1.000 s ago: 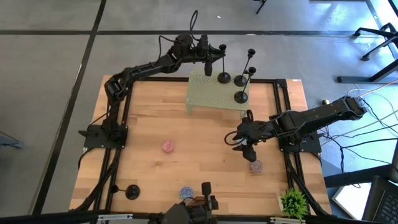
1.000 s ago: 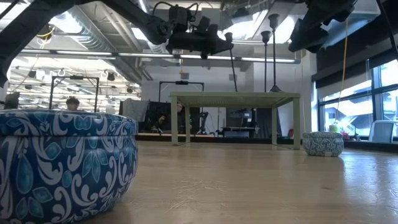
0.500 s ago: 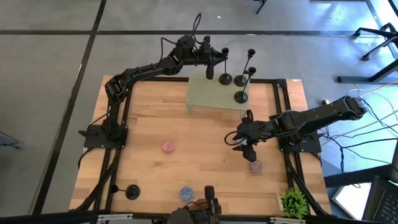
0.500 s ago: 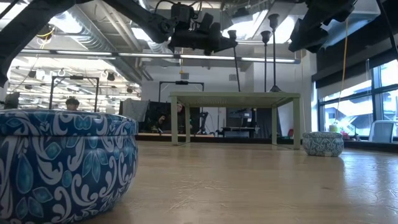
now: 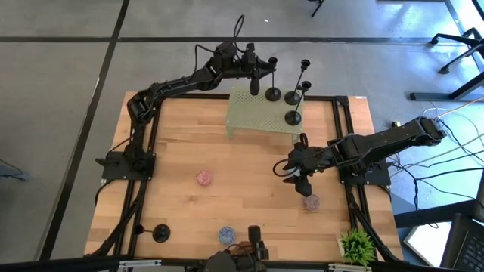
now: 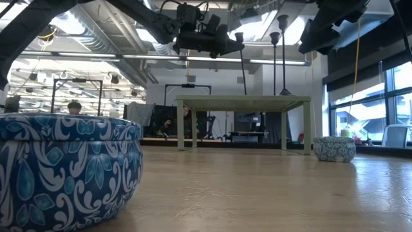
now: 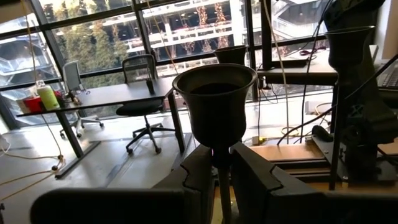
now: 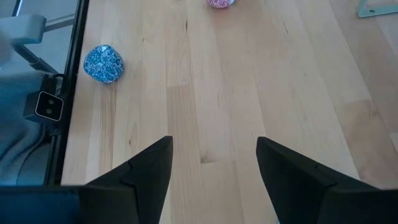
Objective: Pick & Place candle stick holders
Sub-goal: Put the black candle holder on the shelf, then put the black candle holder on the shelf aligned with the other black candle holder
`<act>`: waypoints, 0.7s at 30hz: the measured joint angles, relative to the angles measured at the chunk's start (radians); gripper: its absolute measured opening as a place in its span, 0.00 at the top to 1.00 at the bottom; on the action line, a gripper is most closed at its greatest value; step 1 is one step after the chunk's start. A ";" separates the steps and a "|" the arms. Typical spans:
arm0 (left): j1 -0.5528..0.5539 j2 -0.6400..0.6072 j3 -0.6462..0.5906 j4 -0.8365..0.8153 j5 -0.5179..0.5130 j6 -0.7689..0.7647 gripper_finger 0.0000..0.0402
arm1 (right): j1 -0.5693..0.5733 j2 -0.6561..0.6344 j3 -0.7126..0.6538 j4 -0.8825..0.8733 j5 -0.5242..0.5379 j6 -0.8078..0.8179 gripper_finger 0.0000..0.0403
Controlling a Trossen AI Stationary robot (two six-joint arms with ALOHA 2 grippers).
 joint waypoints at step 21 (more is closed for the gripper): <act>-0.012 0.004 -0.003 -0.011 0.021 -0.009 0.63 | 0.000 0.000 0.000 0.000 0.027 -0.005 0.41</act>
